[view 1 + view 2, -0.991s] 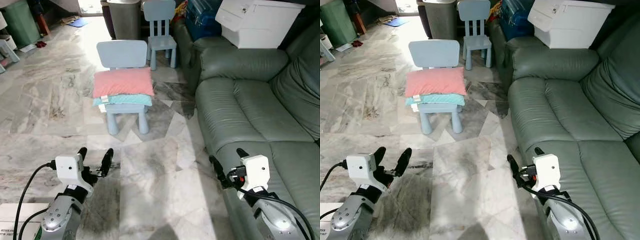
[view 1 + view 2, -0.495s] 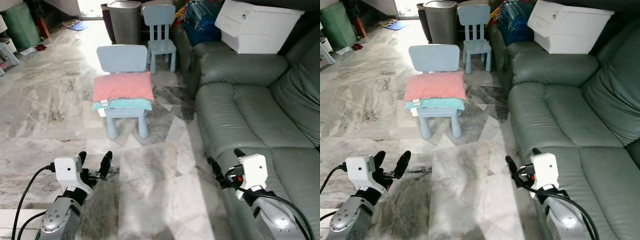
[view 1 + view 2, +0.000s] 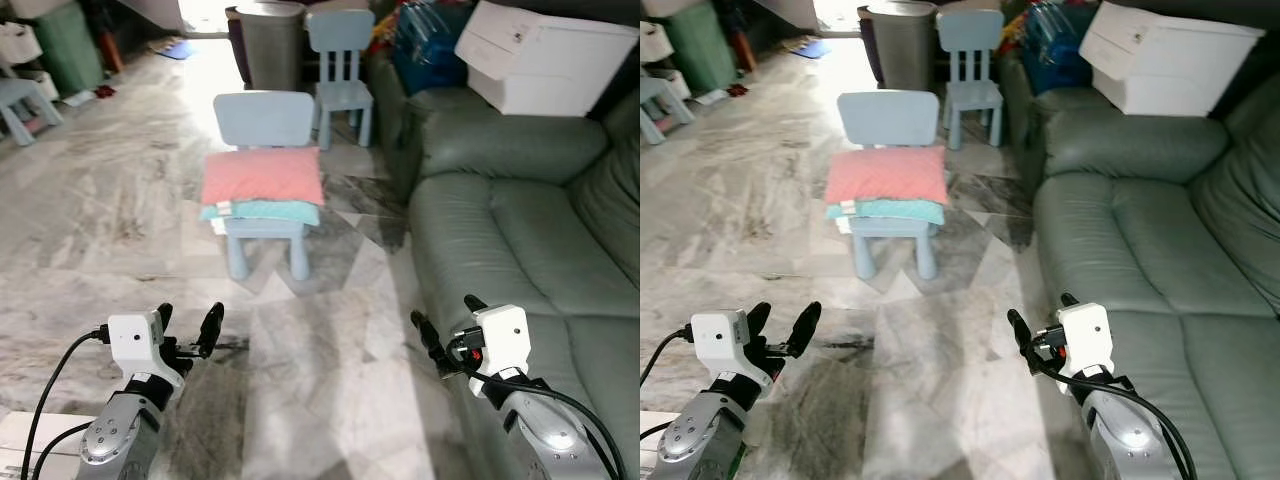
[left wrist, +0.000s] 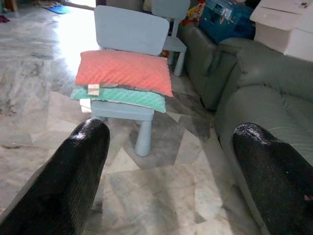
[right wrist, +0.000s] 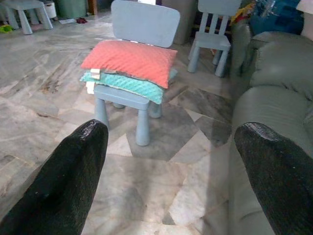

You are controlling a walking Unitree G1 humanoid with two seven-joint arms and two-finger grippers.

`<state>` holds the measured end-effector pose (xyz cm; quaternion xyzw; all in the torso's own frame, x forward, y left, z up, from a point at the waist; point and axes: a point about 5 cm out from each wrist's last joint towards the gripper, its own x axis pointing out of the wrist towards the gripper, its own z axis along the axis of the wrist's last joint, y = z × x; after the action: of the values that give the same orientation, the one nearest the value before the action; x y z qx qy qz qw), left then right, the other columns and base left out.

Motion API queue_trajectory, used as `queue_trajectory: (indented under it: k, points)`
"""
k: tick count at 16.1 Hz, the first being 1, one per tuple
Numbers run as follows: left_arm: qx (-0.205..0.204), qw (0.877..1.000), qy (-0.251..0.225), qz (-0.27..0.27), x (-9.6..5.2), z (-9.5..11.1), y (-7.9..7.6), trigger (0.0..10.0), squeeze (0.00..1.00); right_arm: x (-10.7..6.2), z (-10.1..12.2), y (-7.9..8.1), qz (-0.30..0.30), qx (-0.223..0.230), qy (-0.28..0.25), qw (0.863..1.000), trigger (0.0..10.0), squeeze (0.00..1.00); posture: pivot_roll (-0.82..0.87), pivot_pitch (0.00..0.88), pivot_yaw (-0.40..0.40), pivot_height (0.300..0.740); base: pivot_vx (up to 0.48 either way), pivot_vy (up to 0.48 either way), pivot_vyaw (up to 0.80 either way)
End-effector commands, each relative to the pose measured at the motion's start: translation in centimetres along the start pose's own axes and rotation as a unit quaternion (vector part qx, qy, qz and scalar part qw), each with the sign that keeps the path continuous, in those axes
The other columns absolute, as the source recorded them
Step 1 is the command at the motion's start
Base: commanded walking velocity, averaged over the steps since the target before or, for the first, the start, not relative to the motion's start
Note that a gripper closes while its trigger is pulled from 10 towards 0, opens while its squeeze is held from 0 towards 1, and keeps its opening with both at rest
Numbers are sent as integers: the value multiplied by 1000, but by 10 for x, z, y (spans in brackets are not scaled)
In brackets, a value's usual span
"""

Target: Move the pillow to the sofa

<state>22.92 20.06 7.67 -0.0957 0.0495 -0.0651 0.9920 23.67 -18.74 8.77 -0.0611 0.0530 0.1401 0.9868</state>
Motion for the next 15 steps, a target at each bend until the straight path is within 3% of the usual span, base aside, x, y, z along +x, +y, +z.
queue_trajectory:
  k: [1,15]
  points:
    - [6,1000,-2,8,-2,4,4,10000,0,0,6,1,1,-7,-8,1000,10000,0,-128,38,9,740,296,244,0]
    - [8,1000,13,13,0,-1,6,10000,0,1,16,5,2,-15,-24,1000,10000,0,-135,46,17,740,365,263,0]
